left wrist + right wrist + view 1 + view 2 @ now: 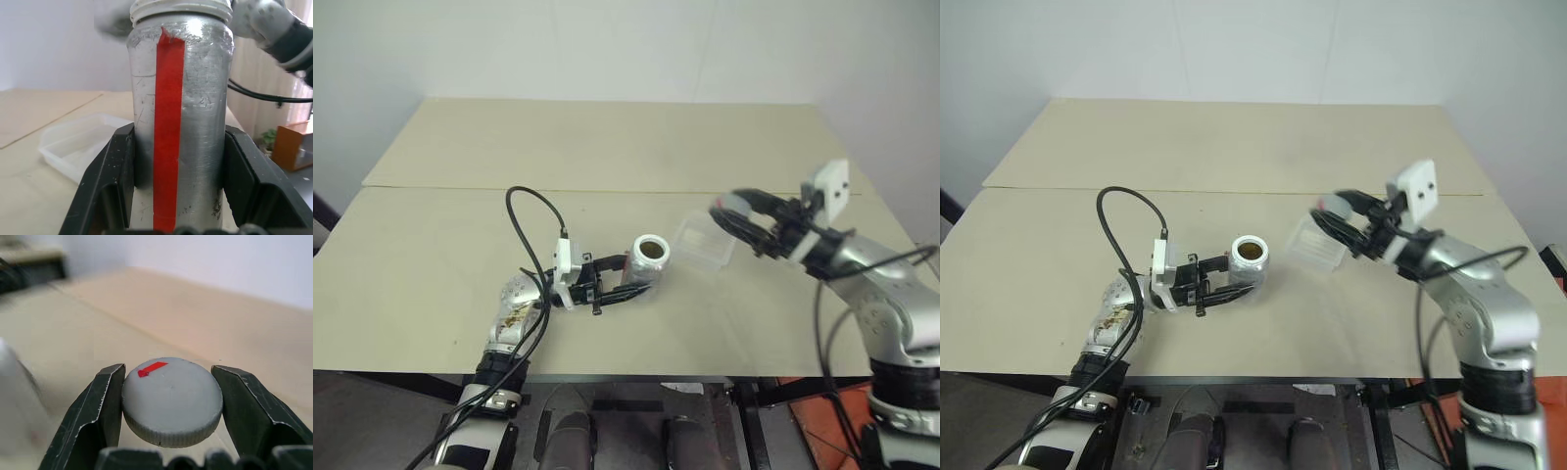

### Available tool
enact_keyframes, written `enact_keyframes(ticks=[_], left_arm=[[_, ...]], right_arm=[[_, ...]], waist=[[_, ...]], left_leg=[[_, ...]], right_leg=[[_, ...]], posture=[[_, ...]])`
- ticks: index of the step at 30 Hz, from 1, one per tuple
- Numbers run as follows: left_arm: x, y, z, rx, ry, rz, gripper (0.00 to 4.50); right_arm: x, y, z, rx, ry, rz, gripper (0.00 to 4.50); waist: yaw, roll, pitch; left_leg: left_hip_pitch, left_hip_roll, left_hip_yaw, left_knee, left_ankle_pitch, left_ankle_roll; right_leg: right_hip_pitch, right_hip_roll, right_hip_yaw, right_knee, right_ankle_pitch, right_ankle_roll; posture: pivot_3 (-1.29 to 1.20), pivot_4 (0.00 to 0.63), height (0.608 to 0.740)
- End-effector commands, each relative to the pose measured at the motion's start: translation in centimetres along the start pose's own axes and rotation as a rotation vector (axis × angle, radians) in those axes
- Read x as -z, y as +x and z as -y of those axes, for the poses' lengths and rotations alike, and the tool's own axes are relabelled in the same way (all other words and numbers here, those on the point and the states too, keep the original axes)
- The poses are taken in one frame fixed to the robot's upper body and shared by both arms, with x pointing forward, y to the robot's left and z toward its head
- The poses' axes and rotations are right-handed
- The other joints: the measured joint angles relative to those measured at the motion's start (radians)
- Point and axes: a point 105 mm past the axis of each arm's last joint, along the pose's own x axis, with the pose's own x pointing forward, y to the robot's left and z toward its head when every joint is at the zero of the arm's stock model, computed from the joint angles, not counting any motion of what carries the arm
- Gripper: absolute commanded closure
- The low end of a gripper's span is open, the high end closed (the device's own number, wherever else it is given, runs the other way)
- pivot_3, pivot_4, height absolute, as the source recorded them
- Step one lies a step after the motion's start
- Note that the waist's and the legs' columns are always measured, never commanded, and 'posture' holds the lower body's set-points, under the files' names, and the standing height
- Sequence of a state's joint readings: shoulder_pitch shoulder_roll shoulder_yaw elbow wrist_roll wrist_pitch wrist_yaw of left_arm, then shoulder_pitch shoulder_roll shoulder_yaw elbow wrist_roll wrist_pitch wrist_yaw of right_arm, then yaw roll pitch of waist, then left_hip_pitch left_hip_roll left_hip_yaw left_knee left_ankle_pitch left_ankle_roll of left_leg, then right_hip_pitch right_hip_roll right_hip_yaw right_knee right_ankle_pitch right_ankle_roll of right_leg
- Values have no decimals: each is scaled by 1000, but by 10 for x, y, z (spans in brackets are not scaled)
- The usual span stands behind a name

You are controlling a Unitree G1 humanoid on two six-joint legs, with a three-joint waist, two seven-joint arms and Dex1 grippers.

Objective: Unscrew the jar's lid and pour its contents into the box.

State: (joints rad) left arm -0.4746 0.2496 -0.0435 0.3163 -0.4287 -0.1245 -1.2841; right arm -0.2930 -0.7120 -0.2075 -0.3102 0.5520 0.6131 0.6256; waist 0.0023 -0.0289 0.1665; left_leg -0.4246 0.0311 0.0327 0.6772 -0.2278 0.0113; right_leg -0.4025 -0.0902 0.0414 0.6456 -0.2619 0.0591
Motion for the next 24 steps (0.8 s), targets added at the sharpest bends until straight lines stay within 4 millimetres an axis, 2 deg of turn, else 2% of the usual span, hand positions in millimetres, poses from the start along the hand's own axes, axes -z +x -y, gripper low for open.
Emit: enact_keyframes(ticks=[1,5,12,17,18,24], left_arm=[[-8,6,-15,-54,46,-19,2365],[-8,6,-21,-76,62,-26,2365],[0,9,-40,-203,130,-89,2365],[-4,12,-43,-205,114,-79,2365],[-5,13,-46,-217,112,-83,2365],[-9,25,-69,-271,172,-161,2365]], right_arm=[[22,-12,8,83,-92,-133,1550],[57,-22,10,148,7,-261,1550],[84,-30,7,165,96,-382,1550],[90,-36,-1,97,61,-456,158],[91,-36,1,106,47,-465,28],[69,-30,8,123,-54,-381,28]], waist=[[-3,0,0],[-10,0,0],[-12,0,0],[-11,0,0],[-11,0,0],[-10,0,0]], left_leg=[[0,0,0,0,0,0],[0,0,0,0,0,0],[0,0,0,0,0,0],[0,-1,0,0,0,0],[0,-1,0,0,0,0],[0,-1,-1,0,0,0]], right_leg=[[0,0,0,0,0,0],[0,0,1,0,0,0],[1,0,0,0,0,0],[0,0,0,-1,0,0],[0,0,0,-1,0,0],[1,0,0,-1,0,1]], posture=[[0,150,740],[0,150,740],[0,150,740],[0,150,740],[0,150,740],[0,150,740]])
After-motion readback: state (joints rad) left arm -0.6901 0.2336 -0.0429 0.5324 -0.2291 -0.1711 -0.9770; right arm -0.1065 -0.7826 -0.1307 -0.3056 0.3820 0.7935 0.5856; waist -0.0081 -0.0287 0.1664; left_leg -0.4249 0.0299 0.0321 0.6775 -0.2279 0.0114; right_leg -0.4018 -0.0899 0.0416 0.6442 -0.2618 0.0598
